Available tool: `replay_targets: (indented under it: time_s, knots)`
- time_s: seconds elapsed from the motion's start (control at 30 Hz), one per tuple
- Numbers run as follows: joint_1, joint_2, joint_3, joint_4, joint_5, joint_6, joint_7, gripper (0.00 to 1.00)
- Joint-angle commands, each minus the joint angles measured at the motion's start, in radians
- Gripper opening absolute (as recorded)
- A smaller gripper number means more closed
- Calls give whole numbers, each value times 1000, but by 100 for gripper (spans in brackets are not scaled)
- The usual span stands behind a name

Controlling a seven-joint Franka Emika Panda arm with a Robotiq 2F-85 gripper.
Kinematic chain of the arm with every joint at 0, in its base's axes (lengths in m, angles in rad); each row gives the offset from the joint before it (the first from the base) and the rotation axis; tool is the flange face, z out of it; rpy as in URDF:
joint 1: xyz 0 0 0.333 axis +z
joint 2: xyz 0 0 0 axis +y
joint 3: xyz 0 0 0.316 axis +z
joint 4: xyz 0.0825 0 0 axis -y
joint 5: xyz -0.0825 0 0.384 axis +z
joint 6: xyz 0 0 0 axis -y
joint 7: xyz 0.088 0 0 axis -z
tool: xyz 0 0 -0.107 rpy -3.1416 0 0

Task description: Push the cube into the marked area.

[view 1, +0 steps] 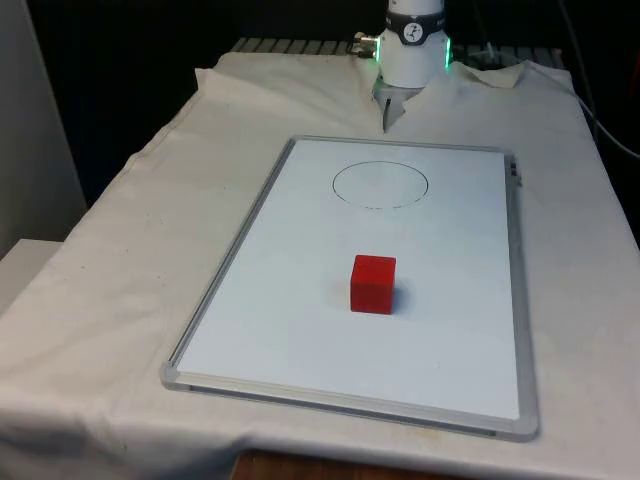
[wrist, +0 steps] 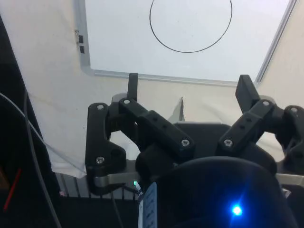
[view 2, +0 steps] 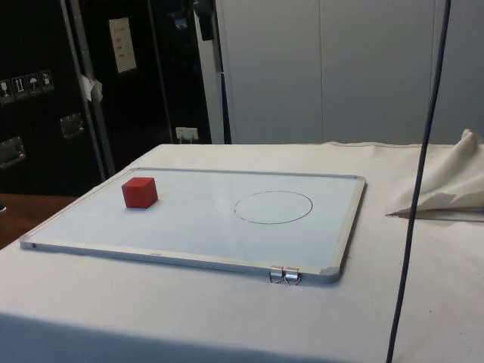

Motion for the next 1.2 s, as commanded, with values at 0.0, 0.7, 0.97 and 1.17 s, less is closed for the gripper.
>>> replay_targets:
  time_s: [0.0,0.7,0.97,1.17]
  knots:
    - [0,0,1,-1,-2,0,1,99]
    - [-1,27,1,28,2,6,-1,0]
    - [-3,111,2,119,8,27,-2,0]
    - [-1,169,10,166,8,51,6,0]
